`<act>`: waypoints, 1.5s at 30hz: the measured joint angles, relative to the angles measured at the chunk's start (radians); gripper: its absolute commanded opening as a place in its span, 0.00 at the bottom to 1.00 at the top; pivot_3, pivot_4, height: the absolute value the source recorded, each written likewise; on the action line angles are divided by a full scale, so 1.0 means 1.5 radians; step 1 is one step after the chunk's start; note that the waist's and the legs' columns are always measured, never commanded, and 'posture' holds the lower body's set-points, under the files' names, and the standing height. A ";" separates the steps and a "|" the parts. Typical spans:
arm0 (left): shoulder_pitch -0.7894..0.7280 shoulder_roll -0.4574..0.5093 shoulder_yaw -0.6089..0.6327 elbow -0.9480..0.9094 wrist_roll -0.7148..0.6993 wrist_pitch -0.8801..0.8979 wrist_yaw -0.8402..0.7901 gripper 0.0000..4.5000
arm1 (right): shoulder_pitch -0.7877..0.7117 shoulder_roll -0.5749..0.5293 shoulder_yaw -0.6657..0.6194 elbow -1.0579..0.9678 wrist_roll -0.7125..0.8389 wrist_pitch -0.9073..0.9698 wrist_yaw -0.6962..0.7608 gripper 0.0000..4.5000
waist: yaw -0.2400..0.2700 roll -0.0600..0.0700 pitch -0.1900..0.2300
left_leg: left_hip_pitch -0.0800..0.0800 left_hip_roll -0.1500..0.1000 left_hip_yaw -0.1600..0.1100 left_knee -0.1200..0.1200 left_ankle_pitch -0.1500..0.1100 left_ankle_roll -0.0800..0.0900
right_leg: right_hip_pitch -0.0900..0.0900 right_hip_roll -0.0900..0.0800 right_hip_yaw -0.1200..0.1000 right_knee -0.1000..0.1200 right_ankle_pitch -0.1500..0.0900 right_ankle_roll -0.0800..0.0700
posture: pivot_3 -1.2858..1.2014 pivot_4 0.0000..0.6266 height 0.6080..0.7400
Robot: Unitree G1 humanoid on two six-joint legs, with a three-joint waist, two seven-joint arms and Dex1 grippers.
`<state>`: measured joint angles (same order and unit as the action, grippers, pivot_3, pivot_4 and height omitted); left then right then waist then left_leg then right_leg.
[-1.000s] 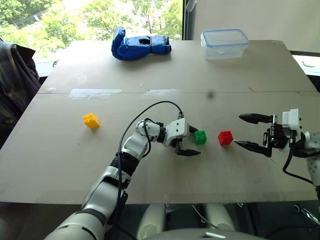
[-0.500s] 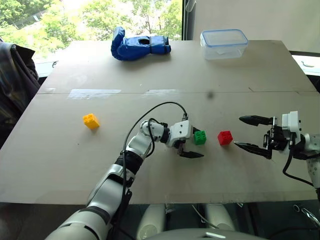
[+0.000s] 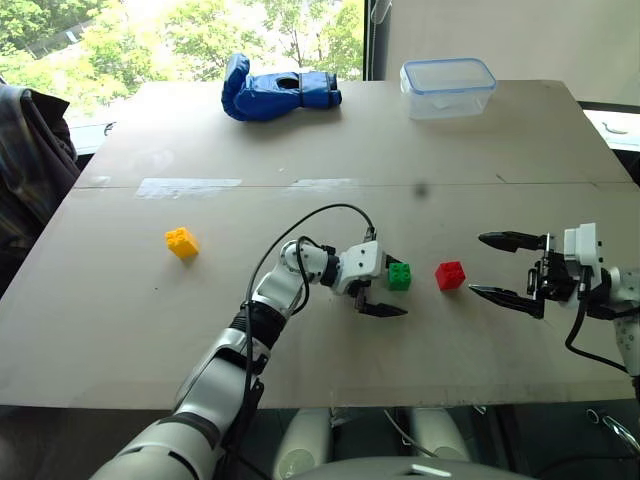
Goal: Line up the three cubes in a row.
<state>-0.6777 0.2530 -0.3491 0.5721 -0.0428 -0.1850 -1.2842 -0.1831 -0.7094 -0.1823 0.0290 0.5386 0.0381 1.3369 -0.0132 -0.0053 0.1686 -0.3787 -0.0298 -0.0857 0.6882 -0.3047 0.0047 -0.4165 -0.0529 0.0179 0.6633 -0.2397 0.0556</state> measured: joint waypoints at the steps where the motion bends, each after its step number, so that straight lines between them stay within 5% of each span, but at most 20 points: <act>1: 0.000 -0.002 0.006 0.000 -0.001 0.000 0.008 0.98 | 0.000 0.000 0.000 0.003 -0.002 0.000 0.000 1.00 | 0.000 0.000 0.000 | 0.000 0.000 0.000 0.000 0.000 0.000 | 0.000 0.000 0.000 0.000 0.000 0.000 | 0.52 0.24 1.00; 7: -0.002 -0.001 0.044 -0.018 -0.048 0.015 -0.002 0.98 | -0.004 0.000 0.001 0.010 -0.005 -0.001 0.005 1.00 | -0.001 0.000 0.000 | 0.000 0.000 0.000 0.000 0.000 0.000 | 0.000 0.000 0.000 0.000 0.000 0.000 | 0.52 0.24 1.00; 17: 0.014 0.091 0.121 -0.202 -0.149 0.131 -0.034 0.98 | -0.013 0.002 0.009 0.015 -0.008 -0.004 0.007 1.00 | -0.001 0.000 0.000 | 0.000 0.002 0.000 0.000 0.000 0.000 | 0.000 0.000 0.000 0.000 0.000 0.000 | 0.52 0.24 1.00; 23: 0.171 0.155 0.270 -0.401 -0.217 0.253 0.117 0.98 | -0.021 0.016 0.012 0.007 0.005 0.005 0.000 1.00 | -0.009 0.000 0.000 | 0.001 0.004 0.000 -0.001 0.000 0.000 | 0.000 0.000 0.001 0.000 0.000 0.000 | 0.52 0.24 1.00; 31: 0.451 0.154 0.513 -0.645 -0.253 0.350 0.374 0.98 | -0.049 0.049 0.032 -0.026 0.037 0.055 -0.011 1.00 | 0.002 0.001 0.000 | 0.002 0.004 0.000 -0.001 0.000 0.000 | 0.001 -0.001 0.001 -0.001 0.000 0.000 | 0.52 0.24 1.00; 39: 0.532 0.033 0.545 -0.623 -0.182 0.283 0.570 0.98 | -0.112 0.112 0.088 -0.041 0.041 0.089 -0.040 1.00 | 0.014 0.001 -0.001 | 0.002 0.004 0.000 -0.001 0.000 0.000 | 0.002 -0.001 0.000 0.000 0.001 -0.001 | 0.52 0.24 1.00; 45: 0.510 0.032 0.521 -0.553 -0.126 0.265 0.636 0.98 | -0.159 0.140 0.113 -0.050 0.036 0.103 -0.072 1.00 | 0.018 0.000 -0.001 | 0.002 0.003 0.000 -0.001 0.000 0.000 | 0.002 -0.001 0.000 -0.001 0.001 -0.001 | 0.52 0.24 1.00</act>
<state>0.0868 0.3004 0.4328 -0.2574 -0.2325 0.2123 -0.3305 -0.4209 -0.4999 -0.0135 -0.0463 0.5921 0.1927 1.2290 0.0142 -0.0053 0.1671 -0.3762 -0.0252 -0.0863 0.6868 -0.3048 0.0043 -0.4140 -0.0545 0.0172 0.6615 -0.2388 0.0543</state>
